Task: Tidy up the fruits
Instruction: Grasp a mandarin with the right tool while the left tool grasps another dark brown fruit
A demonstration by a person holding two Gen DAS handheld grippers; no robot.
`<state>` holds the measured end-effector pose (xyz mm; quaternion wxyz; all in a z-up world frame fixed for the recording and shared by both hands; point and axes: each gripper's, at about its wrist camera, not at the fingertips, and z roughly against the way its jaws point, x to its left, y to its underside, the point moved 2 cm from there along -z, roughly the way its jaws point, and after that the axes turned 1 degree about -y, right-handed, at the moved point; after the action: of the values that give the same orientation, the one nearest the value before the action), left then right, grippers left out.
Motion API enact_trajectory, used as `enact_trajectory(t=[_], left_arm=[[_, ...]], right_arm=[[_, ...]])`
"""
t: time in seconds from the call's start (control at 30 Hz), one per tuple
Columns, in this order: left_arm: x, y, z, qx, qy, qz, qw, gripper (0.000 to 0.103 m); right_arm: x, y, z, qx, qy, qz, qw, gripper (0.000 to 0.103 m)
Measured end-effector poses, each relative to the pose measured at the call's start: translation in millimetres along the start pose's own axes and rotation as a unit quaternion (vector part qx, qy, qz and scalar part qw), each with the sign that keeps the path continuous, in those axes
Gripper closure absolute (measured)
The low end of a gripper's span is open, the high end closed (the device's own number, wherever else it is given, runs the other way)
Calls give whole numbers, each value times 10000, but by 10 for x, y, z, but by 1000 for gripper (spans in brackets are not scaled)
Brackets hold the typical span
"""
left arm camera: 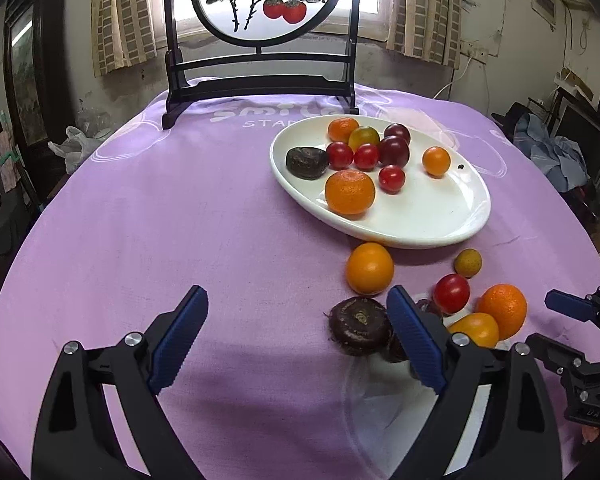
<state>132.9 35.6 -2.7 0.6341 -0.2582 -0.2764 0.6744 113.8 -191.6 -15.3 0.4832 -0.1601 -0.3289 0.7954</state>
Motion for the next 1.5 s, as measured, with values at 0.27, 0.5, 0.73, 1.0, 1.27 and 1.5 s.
enact_trajectory(t=[0.27,0.5,0.73,1.0,1.27,1.5], left_arm=[[64,31,14,33,58,9,10000,14],[-26,82,37,112,149,-266,9995,14],[-25,111,-27,345,218,-360,9985,14],[-52,180,-96,469,210,-597,9969,14],[-199,258,-192,585,247,-915,9938,23],[-312,240,-380,605,341,-887,9936,32]], right_arm=[[242,53,-274,439,338,628,9965,44],[270,-120,-445,466,371,801,9950,53],[207,-93,-368,384,90,502,9980,64],[108,-86,-232,188,-24,257,9995,64],[94,-91,-191,128,-55,235,9996,64],[129,-113,-145,42,-120,267,9996,64]])
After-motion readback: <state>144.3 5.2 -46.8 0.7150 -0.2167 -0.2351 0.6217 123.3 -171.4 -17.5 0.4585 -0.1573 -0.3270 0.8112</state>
